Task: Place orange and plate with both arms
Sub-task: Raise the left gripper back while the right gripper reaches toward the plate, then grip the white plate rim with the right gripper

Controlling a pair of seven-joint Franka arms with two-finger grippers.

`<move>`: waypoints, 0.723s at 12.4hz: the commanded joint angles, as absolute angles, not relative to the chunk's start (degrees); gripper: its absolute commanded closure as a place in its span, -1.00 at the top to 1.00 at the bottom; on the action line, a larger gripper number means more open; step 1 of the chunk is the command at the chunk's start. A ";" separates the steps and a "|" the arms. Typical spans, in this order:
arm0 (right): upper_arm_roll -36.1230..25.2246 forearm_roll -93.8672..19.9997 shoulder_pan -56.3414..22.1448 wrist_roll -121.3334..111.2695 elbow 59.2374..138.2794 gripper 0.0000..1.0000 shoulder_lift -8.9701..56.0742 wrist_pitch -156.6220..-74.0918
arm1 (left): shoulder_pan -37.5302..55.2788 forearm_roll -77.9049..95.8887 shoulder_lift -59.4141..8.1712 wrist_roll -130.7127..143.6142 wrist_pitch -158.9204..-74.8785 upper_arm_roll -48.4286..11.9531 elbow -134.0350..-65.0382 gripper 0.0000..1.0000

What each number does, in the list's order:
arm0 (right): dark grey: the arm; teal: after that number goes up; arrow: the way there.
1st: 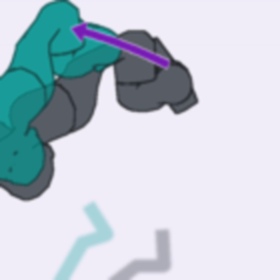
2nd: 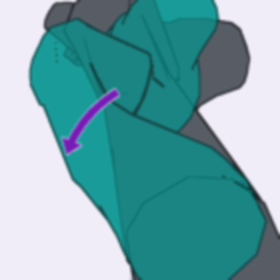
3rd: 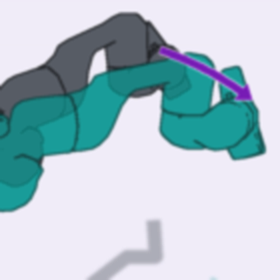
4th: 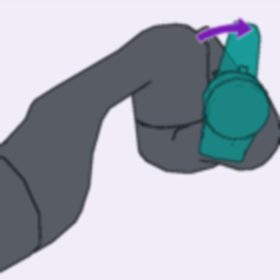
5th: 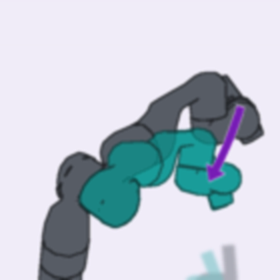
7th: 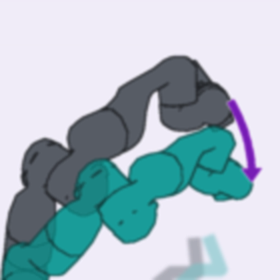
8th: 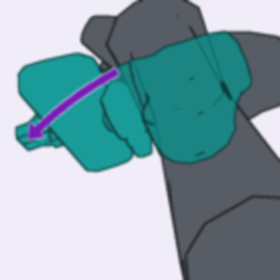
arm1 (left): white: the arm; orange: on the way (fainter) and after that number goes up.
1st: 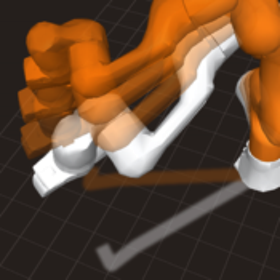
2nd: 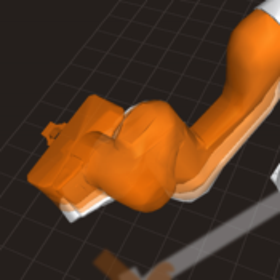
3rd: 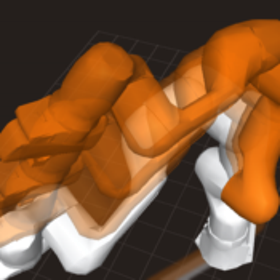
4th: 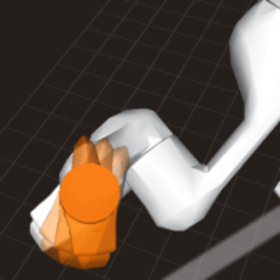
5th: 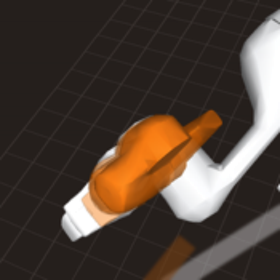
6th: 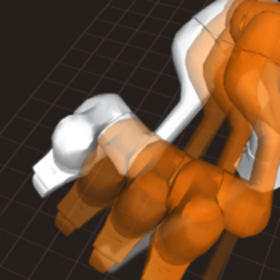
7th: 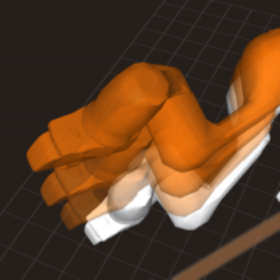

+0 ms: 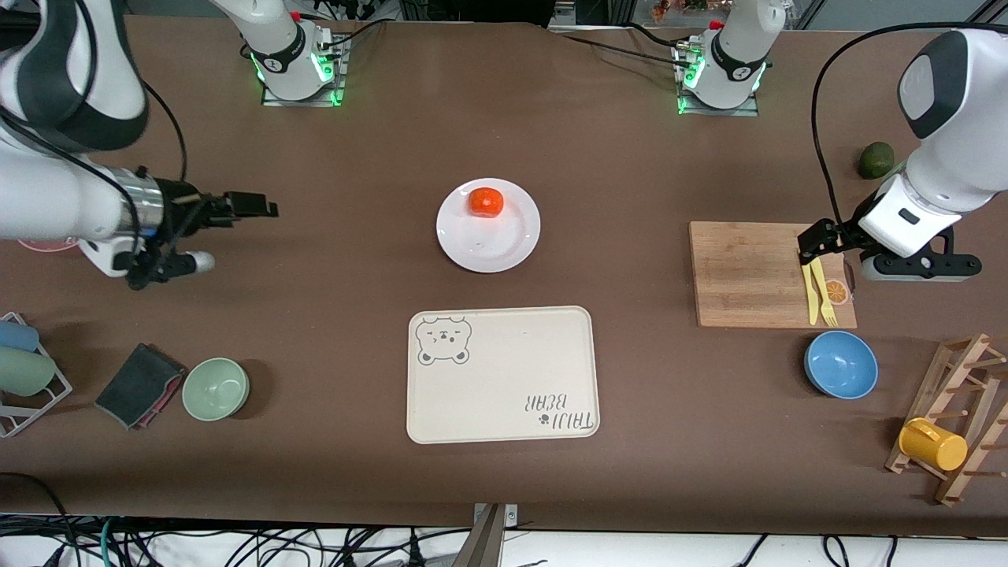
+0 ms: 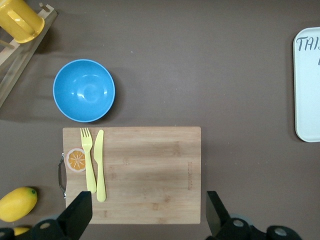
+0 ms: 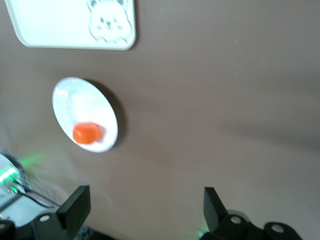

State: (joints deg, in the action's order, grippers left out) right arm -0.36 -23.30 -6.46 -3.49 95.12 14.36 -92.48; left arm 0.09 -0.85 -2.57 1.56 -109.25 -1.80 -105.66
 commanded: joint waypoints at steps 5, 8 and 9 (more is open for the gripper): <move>11.31 -47.50 -6.42 -12.36 120.90 1.00 12.92 -124.84 | -0.09 -0.44 -0.43 -5.19 -90.13 -3.08 -91.52 1.00; 16.60 -59.64 -6.33 -23.51 126.81 1.00 14.67 -132.96 | -0.18 -0.88 -0.97 -5.44 -88.33 -3.60 -91.93 1.00; 17.57 -63.59 -6.33 -29.04 127.87 1.00 16.24 -134.20 | -0.78 -0.88 -0.97 -5.71 -87.81 -3.69 -92.02 1.00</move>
